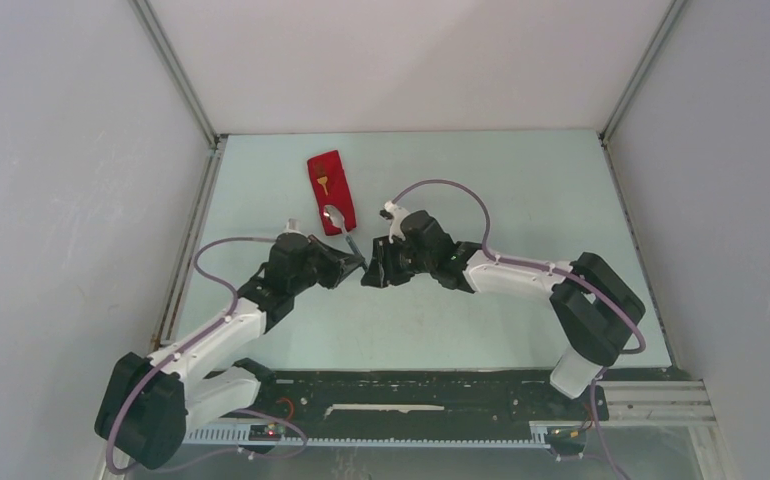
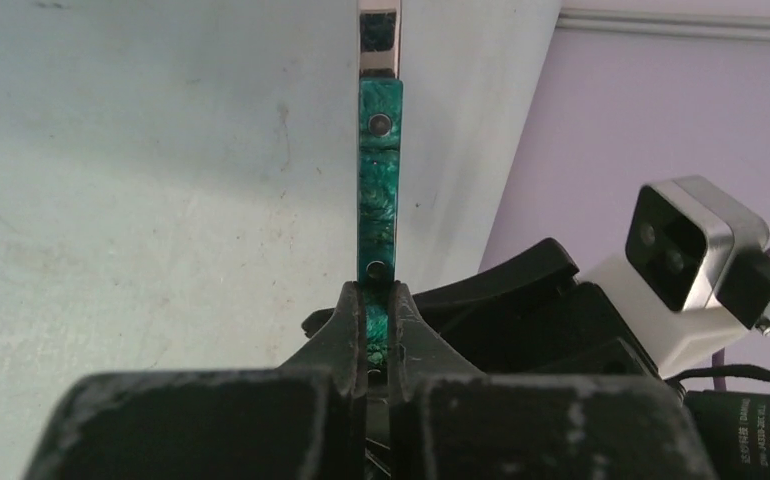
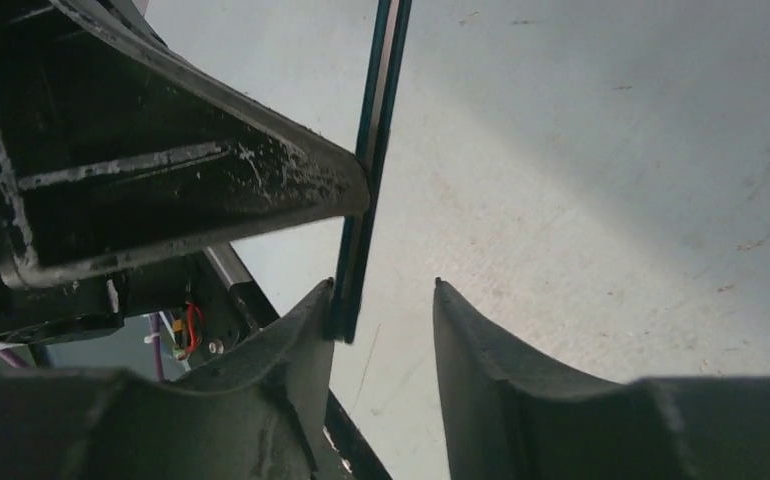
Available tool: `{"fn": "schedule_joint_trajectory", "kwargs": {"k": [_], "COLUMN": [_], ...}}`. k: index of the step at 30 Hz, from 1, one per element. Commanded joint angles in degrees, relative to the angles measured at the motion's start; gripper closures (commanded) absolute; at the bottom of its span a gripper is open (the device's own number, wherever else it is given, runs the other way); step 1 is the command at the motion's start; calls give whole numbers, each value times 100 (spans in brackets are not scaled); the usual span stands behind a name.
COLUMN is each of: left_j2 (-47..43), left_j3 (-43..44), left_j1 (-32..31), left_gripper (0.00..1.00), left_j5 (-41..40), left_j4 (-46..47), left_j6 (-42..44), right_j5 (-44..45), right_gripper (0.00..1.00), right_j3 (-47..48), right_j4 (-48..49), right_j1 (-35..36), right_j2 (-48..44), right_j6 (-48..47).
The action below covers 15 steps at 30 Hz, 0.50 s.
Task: Fold the napkin into a case and place the utensils inside
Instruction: Pass from the left arm to the right
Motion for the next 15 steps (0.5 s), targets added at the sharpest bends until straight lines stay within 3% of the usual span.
{"fn": "schedule_joint_trajectory", "kwargs": {"k": [1, 5, 7, 8, 11, 15], "left_j2": [-24, 24, 92, 116, 114, 109], "left_j3": [40, 130, 183, 196, 210, 329], "left_j1": [-221, -301, -306, -283, -53, 472], "left_gripper": [100, 100, 100, 97, 64, 56], "left_j5": [-103, -34, 51, 94, 122, 81], "left_j4": [310, 336, 329, 309, 259, 80], "left_j6": [-159, -41, 41, 52, 98, 351], "right_j5": [247, 260, 188, 193, 331, 444], "right_gripper": [56, 80, 100, 100, 100, 100], "right_j3": [143, 139, 140, 136, 3, -367], "right_j4": [362, 356, 415, 391, 423, 594], "right_j1": [38, -12, -15, 5, 131, 210], "right_j2": [116, 130, 101, 52, -196, -570], "right_j6": [72, 48, -76, -155, -314, -201]}}
